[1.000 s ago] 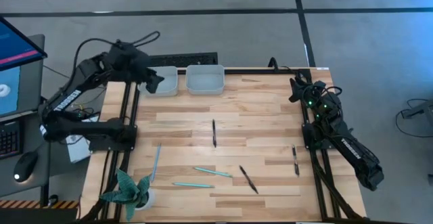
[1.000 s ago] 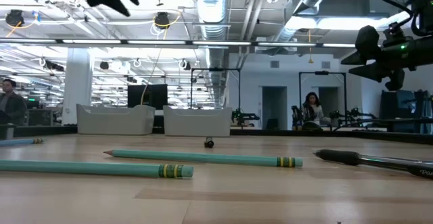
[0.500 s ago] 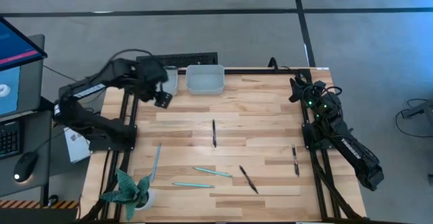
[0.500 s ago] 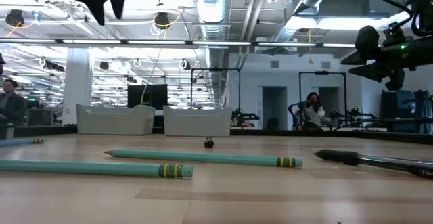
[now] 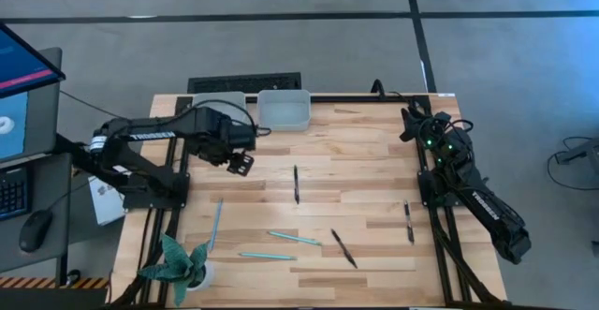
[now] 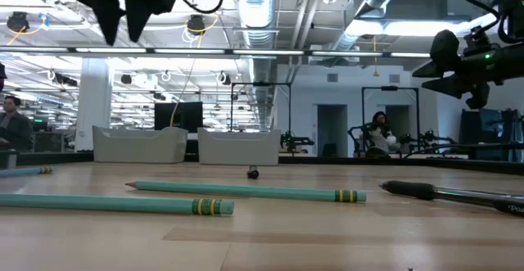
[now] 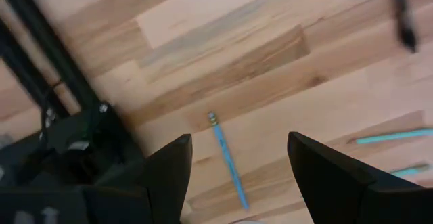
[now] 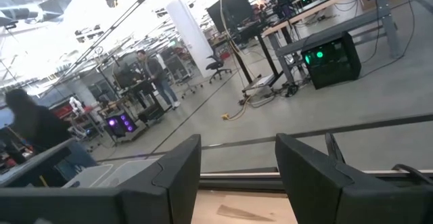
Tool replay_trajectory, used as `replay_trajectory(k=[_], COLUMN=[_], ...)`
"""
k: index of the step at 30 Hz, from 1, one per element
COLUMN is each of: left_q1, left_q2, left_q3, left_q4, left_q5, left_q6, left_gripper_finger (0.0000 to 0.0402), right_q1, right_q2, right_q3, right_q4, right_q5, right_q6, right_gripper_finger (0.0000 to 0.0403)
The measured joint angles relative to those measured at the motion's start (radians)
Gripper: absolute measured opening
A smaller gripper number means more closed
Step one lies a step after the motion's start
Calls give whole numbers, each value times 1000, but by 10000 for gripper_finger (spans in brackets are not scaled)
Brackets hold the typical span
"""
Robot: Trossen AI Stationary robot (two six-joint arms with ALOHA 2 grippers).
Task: Sort pens & pencils
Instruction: Put the blue pencil into the left gray bin
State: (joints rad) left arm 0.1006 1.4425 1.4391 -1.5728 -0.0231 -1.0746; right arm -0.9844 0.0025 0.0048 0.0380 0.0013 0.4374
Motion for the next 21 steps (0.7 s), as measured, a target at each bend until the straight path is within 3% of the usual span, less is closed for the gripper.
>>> replay_trajectory(k=[13,21], left_q1=[-57,-63], left_q2=[-2,-2], left_q3=[-254,-419], left_q4=[72,293], left_q5=[69,106], left_q6=[-153,-165], left_gripper_finger=[235,235], right_q1=[0,0], right_q2=[0,0], right_q3=[0,0], right_q4=[-1,-1], right_q5=[0,0], right_q6=[0,0], right_gripper_finger=[212,212])
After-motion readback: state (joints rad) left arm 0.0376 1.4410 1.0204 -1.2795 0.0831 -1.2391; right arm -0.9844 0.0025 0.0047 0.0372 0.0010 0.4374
